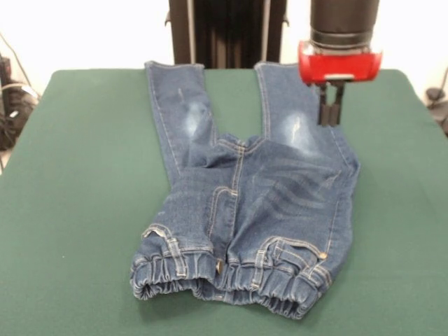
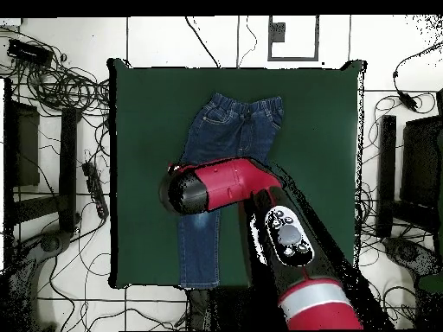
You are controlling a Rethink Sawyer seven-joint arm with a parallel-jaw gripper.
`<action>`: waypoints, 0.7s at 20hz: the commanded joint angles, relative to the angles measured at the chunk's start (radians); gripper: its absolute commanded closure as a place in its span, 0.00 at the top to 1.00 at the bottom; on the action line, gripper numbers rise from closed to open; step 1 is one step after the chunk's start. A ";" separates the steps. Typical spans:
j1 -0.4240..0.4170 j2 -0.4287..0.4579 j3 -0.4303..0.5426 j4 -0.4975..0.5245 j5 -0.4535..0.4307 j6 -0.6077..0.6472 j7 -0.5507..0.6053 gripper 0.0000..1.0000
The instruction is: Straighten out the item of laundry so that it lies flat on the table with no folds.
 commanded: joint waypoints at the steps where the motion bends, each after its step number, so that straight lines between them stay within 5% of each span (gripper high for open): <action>1: -0.062 0.025 0.081 0.106 -0.018 0.162 -0.176 0.00; 8: -0.182 0.017 0.060 0.144 -0.079 0.301 -0.297 0.00; 14: -0.246 0.024 0.045 0.070 -0.140 0.536 -0.387 0.00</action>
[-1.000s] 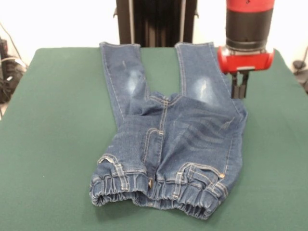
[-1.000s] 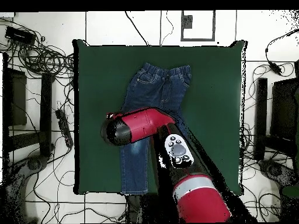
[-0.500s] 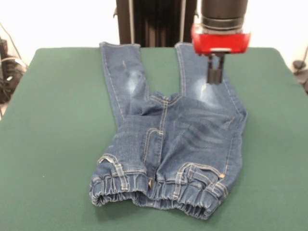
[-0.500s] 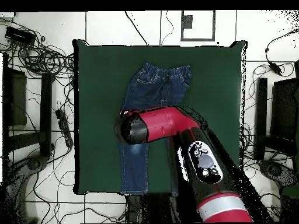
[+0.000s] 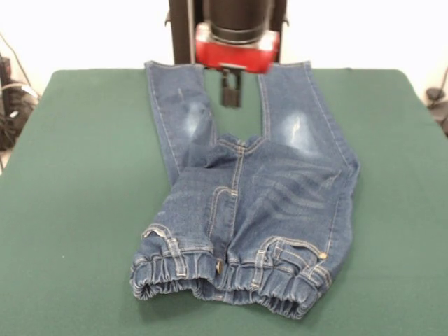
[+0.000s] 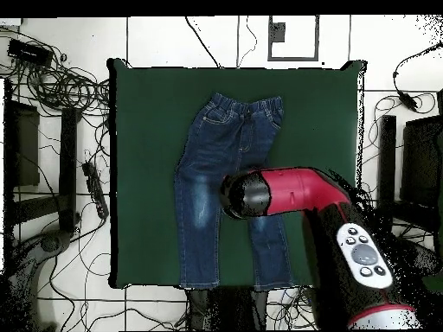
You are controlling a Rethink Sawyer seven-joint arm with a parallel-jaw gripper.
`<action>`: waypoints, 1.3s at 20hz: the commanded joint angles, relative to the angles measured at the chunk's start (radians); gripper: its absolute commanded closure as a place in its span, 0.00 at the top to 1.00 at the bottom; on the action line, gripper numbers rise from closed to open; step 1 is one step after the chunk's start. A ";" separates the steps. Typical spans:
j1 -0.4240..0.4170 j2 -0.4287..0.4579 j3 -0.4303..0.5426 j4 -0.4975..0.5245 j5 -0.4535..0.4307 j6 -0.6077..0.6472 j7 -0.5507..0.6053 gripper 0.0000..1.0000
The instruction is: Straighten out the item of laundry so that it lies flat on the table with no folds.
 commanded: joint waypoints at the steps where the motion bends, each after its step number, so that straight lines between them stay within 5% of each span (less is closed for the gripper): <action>1: -0.049 0.036 0.038 0.029 -0.096 0.373 -0.395 0.00; 7: -0.103 0.001 0.077 0.051 -0.114 0.464 -0.375 0.00; 18: -0.195 0.092 0.120 0.094 -0.125 0.419 -0.406 0.00; 26: -0.336 0.002 0.182 0.316 -0.109 0.269 -0.413 0.00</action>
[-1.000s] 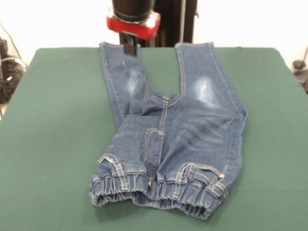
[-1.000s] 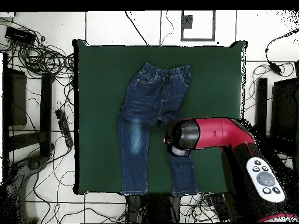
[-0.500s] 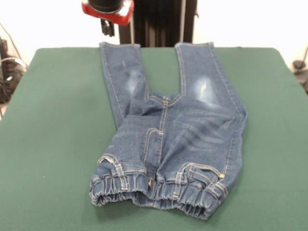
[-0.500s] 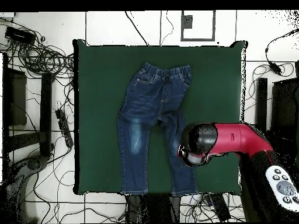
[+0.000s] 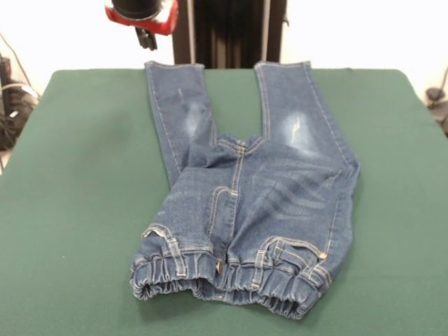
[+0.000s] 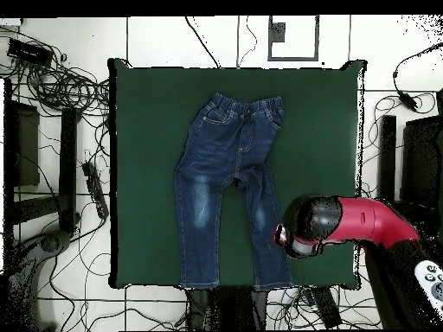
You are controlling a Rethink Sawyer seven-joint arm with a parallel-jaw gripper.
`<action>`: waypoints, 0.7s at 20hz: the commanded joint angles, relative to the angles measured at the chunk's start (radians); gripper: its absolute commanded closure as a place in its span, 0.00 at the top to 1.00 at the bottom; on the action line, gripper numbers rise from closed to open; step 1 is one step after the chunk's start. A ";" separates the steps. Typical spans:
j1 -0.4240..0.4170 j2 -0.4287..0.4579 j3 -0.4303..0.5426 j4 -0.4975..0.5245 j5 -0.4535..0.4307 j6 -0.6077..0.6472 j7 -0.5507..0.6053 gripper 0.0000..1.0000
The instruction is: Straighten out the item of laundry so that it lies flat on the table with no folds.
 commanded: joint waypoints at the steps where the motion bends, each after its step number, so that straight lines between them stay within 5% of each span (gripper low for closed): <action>1: -0.079 -0.023 0.151 0.288 -0.016 -0.136 -0.284 0.00; 10: -0.203 -0.087 0.199 0.443 -0.023 -0.230 -0.269 0.00; 14: -0.244 -0.083 0.191 0.449 -0.103 -0.270 -0.270 0.00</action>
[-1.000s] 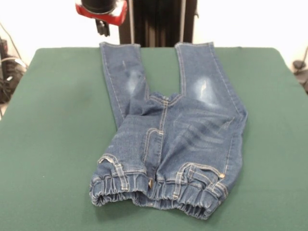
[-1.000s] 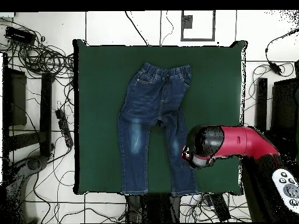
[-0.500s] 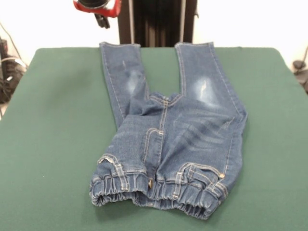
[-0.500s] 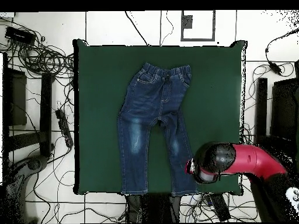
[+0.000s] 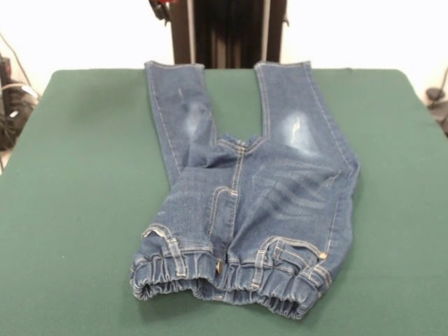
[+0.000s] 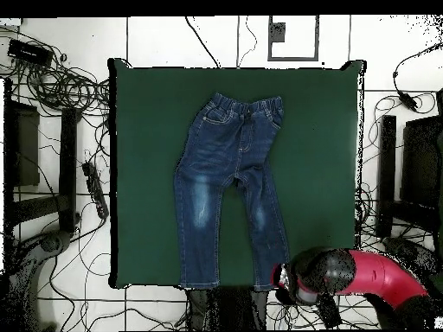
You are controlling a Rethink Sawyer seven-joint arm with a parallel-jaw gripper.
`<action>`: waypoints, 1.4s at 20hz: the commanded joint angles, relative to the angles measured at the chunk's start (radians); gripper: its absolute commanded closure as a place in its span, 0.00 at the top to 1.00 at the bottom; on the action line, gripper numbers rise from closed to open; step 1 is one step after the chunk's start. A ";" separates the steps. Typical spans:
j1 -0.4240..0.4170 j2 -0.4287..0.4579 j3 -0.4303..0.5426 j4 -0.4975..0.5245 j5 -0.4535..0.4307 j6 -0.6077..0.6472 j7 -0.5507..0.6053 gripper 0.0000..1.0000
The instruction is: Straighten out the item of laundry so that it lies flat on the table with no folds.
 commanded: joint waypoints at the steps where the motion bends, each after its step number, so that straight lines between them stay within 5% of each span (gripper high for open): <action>1: -0.037 0.006 0.117 0.131 -0.134 -0.136 -0.256 0.00; 5: -0.040 0.068 0.093 0.086 -0.243 -0.208 -0.217 0.00; 13: -0.009 0.083 0.132 0.013 -0.294 -0.273 -0.154 0.00; 20: -0.006 0.076 0.219 -0.018 -0.208 -0.232 -0.201 0.00; 28: 0.014 0.063 0.282 -0.034 -0.239 -0.313 -0.154 0.00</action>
